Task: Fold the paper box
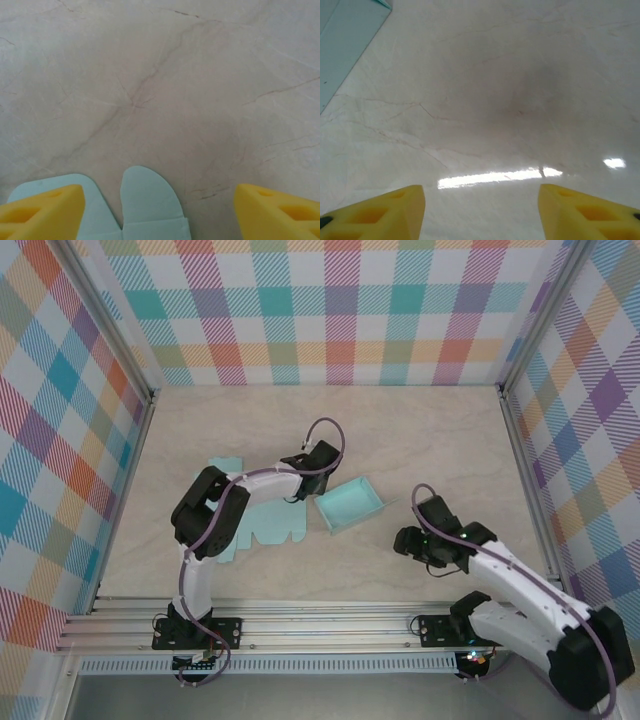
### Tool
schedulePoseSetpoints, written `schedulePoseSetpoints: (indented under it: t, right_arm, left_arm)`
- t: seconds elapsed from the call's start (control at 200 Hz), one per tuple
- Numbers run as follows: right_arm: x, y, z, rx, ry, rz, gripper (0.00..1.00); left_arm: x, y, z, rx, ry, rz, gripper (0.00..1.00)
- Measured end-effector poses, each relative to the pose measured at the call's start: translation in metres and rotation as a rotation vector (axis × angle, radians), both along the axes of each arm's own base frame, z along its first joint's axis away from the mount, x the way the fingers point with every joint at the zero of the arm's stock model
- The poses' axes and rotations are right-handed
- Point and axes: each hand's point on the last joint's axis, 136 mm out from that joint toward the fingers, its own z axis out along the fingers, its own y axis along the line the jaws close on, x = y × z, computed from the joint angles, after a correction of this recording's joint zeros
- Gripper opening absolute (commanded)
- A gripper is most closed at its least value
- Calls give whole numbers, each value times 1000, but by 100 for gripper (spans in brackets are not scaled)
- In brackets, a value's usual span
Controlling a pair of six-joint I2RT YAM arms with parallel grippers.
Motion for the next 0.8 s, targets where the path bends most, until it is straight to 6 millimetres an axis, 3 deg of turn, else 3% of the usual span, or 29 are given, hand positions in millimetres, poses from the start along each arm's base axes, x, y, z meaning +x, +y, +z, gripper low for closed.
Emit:
schedulePoseSetpoints:
  t: [0.285,0.49,0.635,0.8]
  right_arm:
    - [46,27,-20,32,-45,2,54]
    - [83,38,-17,48,-99,2,49]
    - [108,35,-15,58,-132,-8,49]
    - [137,35,-8,67,-163,17,49]
  left_arm:
    - [-19,-9,-6,-9,34,-44,64]
    - [-51,-18,-10,-34,69,-83,60]
    - [-71,-21,-11,-97,101,-86,57]
    - [-89,-44,-1,-205,112,-116,57]
